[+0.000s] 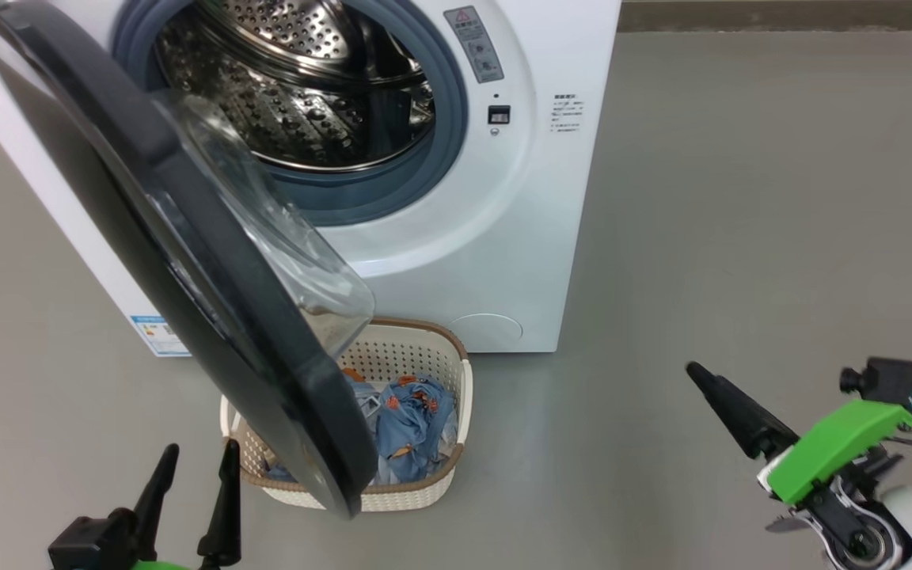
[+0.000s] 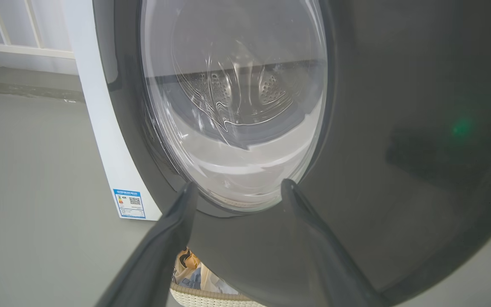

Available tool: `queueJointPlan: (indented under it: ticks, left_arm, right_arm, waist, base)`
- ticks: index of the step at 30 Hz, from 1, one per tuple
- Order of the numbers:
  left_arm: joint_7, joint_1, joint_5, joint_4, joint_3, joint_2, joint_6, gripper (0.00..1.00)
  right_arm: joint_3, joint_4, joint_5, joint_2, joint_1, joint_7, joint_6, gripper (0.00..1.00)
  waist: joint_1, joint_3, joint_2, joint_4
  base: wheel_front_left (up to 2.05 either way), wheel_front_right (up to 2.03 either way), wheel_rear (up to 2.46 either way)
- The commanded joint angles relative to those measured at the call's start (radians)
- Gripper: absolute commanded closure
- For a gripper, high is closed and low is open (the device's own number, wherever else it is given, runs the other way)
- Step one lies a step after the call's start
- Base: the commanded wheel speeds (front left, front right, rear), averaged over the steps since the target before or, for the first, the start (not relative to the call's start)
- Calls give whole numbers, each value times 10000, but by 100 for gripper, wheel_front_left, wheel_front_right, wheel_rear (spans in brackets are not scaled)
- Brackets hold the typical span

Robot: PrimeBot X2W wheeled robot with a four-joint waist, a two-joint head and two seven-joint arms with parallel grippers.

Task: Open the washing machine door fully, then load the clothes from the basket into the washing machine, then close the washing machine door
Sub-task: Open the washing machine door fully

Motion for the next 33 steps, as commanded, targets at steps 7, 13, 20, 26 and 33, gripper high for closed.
queueJointPlan:
  ticks: [7, 13, 20, 26, 33]
  left_arm:
    - [-65, -129, 101, -328, 500, 78, -16, 0]
    - [-65, -172, 145, -327, 469, 76, -16, 0]
    - [-65, -179, 198, -330, 529, 48, -16, 0]
    - [-65, -126, 248, -367, 545, 48, -16, 0]
    - [-65, -64, 305, -429, 584, 44, -16, 0]
  right_arm:
    - [610, 324, -654, -601, 58, -1915, 16, 0]
    - [1073, 682, -1215, -998, -41, -3276, 16, 0]
    - [761, 1149, -2442, -1069, -203, -3598, 16, 0]
    - [-566, 1142, -4449, -570, 101, -3605, 16, 0]
    - [-1569, 939, -6376, -66, 556, -3606, 16, 0]
  waist:
    - [0, 46, 0, -161]
    - [0, 110, 0, -192]
    - [0, 122, 0, -212]
    - [0, 105, 0, -200]
    - [0, 97, 0, -137]
  base:
    - [0, 0, 0]
    - [0, 0, 0]
    - [0, 0, 0]
    - [0, 0, 0]
    - [0, 0, 0]
